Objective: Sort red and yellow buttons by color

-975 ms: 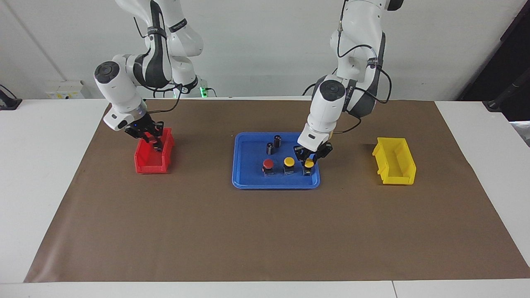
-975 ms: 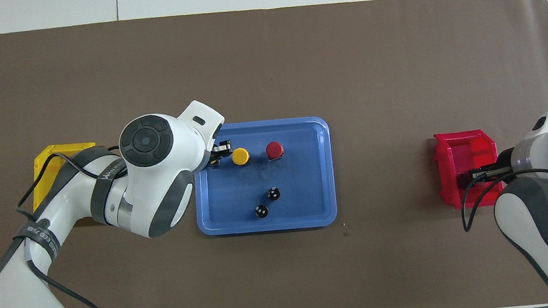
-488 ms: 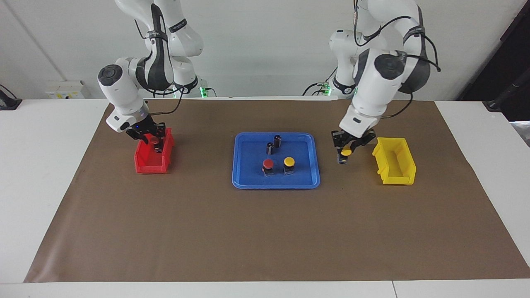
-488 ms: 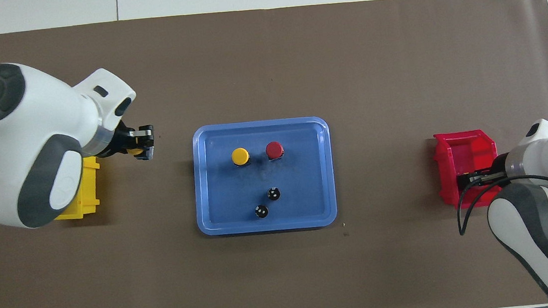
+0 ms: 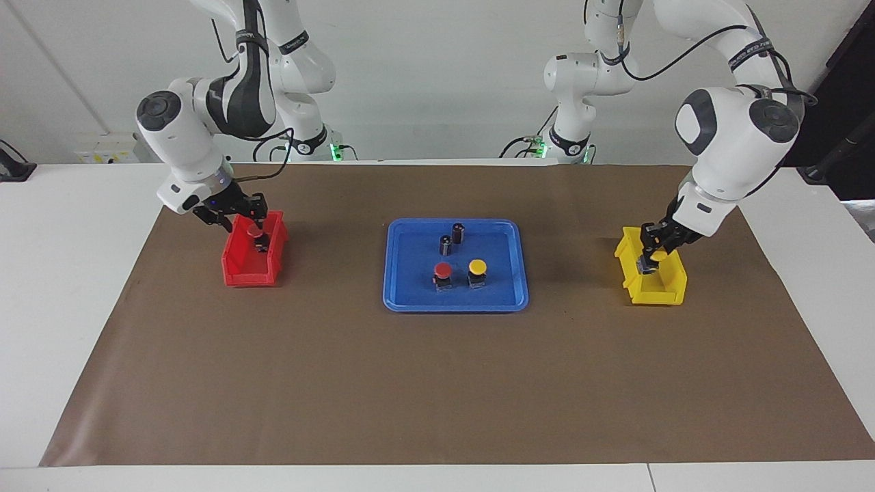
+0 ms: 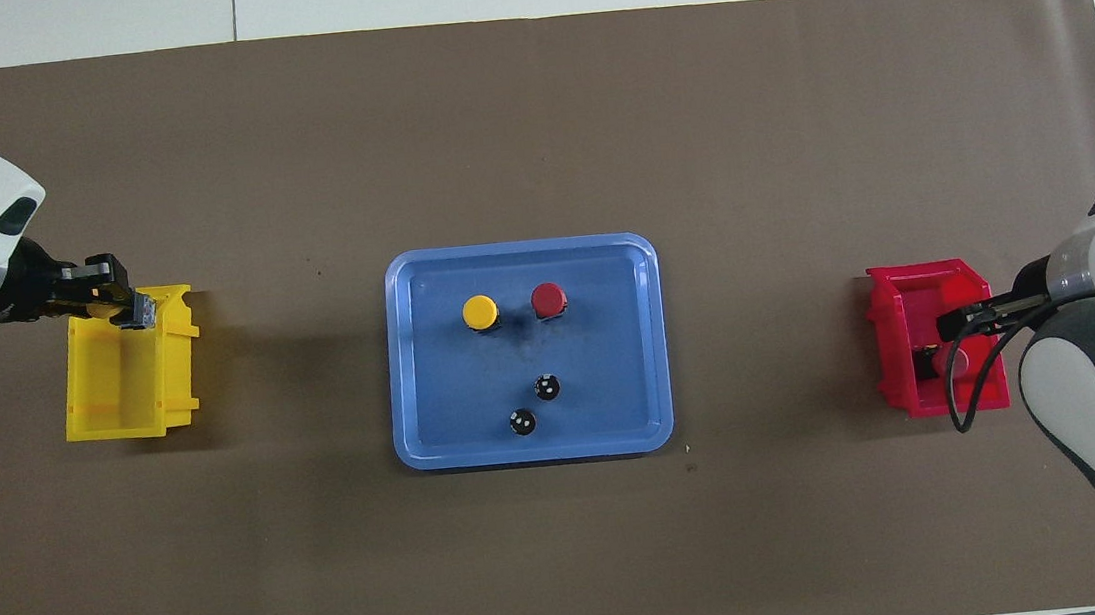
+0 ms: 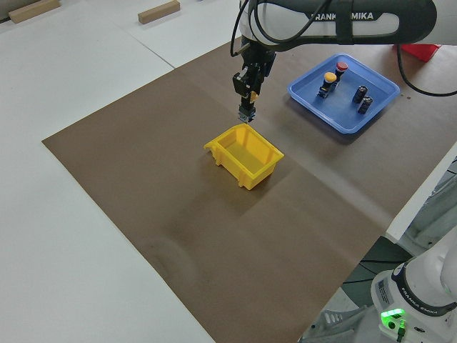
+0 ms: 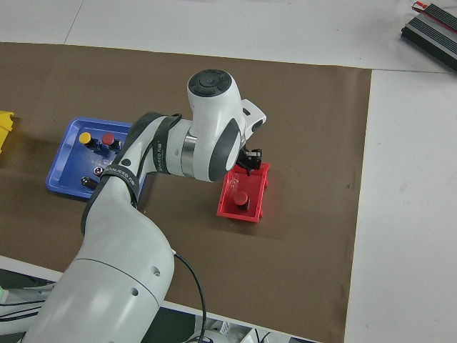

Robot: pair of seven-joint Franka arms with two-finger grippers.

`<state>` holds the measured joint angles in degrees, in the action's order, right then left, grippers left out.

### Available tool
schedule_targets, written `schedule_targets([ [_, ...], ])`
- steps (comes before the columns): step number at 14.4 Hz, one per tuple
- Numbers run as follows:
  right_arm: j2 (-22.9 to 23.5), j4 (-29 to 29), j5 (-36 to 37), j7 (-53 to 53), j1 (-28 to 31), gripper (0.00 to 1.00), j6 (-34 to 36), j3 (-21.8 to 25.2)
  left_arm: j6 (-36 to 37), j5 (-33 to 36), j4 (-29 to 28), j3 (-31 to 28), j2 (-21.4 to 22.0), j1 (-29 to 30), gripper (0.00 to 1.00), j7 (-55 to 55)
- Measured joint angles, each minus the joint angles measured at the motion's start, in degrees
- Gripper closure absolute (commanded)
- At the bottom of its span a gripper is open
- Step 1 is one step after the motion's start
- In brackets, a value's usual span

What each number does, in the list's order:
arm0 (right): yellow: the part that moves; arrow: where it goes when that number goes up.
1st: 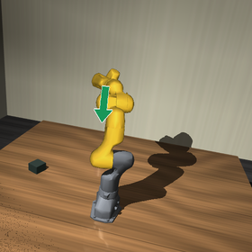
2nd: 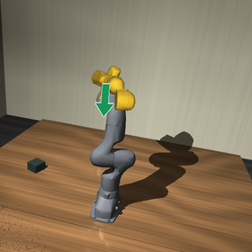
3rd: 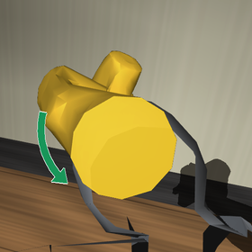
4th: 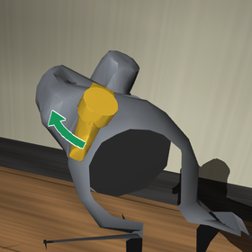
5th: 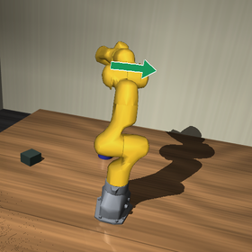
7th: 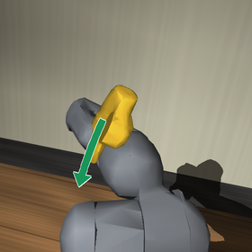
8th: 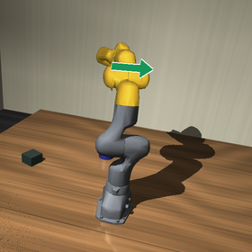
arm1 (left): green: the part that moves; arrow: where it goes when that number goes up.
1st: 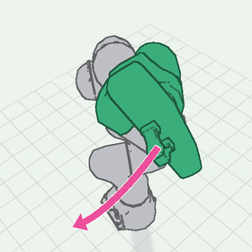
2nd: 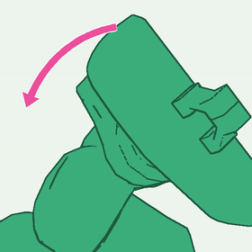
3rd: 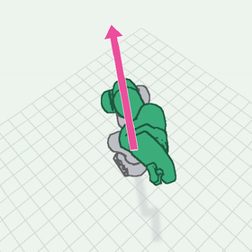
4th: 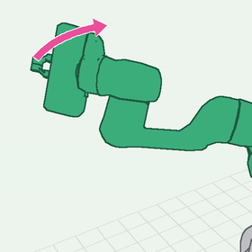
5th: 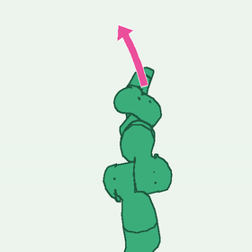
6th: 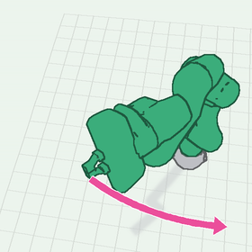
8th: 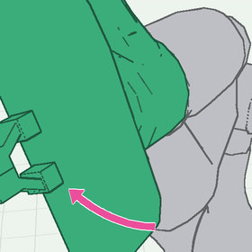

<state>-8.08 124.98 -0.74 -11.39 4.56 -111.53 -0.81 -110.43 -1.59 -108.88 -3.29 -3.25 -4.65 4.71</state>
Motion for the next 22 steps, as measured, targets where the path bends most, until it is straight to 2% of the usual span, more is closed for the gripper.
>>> schedule_targets([
  [2,2.5,-7.5,-0.2,4.7,-4.0,0.31,4.1,-0.3,-0.7,0.0,-2.0,0.0,0.1,1.6,0.98,-2.0],
  [4,6.4,-15.6,-0.3,13.9,-10.8,0.33,5.6,-0.8,-2.7,0.0,-4.9,0.0,0.1,2.4,0.98,-3.0],
  [7,12.8,-25.5,-0.3,28.7,-21.3,0.35,4.7,-1.3,-4.0,0.0,-7.9,0.0,0.2,3.1,0.98,-3.2],
  [9,18.0,-29.6,-0.2,37.2,-27.1,0.35,0.7,-1.4,-5.9,0.0,-10.3,0.1,0.4,3.2,0.98,-3.2],
  [13,27.5,-31.1,0.2,44.6,-33.0,0.35,-8.3,-1.3,-10.6,0.0,-14.9,0.1,1.4,3.6,0.98,-3.3],
  [16,32.7,-31.6,1.5,49.0,-36.5,0.35,-13.0,-1.3,-11.6,0.0,-15.9,0.1,1.6,4.1,0.96,-3.5],
  [19,34.3,-31.8,1.9,50.2,-37.6,0.36,-15.5,-1.3,-11.9,0.0,-17.3,0.1,2.1,4.6,0.92,-4.2],
  [22,34.7,-31.8,2.2,50.3,-37.7,0.37,-15.6,-1.2,-12.6,0.0,-18.1,0.1,2.7,4.7,0.76,-4.3],
])
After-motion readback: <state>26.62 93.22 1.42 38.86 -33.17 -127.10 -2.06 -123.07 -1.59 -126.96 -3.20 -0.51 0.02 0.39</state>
